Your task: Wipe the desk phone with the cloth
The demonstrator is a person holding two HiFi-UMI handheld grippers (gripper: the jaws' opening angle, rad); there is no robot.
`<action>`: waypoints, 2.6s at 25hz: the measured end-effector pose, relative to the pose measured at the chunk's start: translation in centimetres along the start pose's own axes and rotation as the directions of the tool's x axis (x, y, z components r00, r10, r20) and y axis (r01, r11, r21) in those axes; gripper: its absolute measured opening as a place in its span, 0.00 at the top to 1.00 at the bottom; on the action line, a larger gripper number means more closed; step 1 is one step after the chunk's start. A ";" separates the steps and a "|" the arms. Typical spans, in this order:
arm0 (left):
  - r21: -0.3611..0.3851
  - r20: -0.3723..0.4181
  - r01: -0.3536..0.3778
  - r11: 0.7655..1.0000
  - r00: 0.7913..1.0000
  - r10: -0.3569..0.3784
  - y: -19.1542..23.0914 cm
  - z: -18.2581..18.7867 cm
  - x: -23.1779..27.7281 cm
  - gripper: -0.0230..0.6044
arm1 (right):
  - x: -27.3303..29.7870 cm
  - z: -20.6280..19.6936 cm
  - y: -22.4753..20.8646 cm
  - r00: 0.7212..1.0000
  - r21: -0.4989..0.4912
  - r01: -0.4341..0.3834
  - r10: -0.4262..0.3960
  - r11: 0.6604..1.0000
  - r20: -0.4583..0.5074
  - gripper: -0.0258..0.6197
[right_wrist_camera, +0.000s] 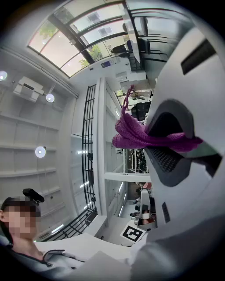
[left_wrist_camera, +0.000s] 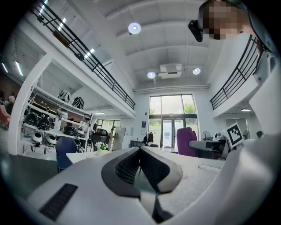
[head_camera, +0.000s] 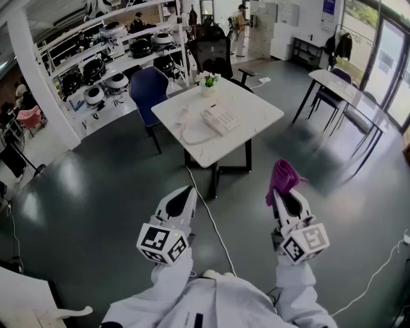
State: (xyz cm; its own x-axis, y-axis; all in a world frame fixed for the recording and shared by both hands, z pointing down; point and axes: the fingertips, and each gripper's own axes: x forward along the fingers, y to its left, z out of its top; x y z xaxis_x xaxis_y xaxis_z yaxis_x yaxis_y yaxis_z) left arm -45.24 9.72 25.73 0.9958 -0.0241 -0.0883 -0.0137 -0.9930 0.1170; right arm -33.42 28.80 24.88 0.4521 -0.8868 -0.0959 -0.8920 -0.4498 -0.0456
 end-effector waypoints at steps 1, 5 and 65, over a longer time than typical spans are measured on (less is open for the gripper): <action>-0.001 -0.001 -0.002 1.000 1.000 0.002 0.0 0.0 0.0 0.97 | -0.1 0.0 -0.1 1.000 0.004 0.002 -0.002 1.000 -0.001 0.92; -0.008 -0.005 -0.005 1.000 1.000 0.005 0.0 -0.2 0.4 0.97 | -0.2 -0.1 -0.8 1.000 0.014 0.013 -0.013 1.000 -0.003 0.92; -0.099 -0.098 -0.136 0.986 0.987 0.127 11.1 -9.6 36.3 0.97 | 28.8 -9.7 -26.8 0.983 0.135 -0.092 0.111 0.987 -0.143 0.91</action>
State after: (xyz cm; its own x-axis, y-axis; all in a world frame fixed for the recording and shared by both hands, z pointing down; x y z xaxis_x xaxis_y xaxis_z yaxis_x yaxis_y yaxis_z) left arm -8.32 -1.10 33.36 0.9901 -0.1381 0.0250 -0.1402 -0.9641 0.2256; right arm 3.51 14.26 32.94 0.3460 -0.9372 0.0432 -0.9217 -0.3482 -0.1709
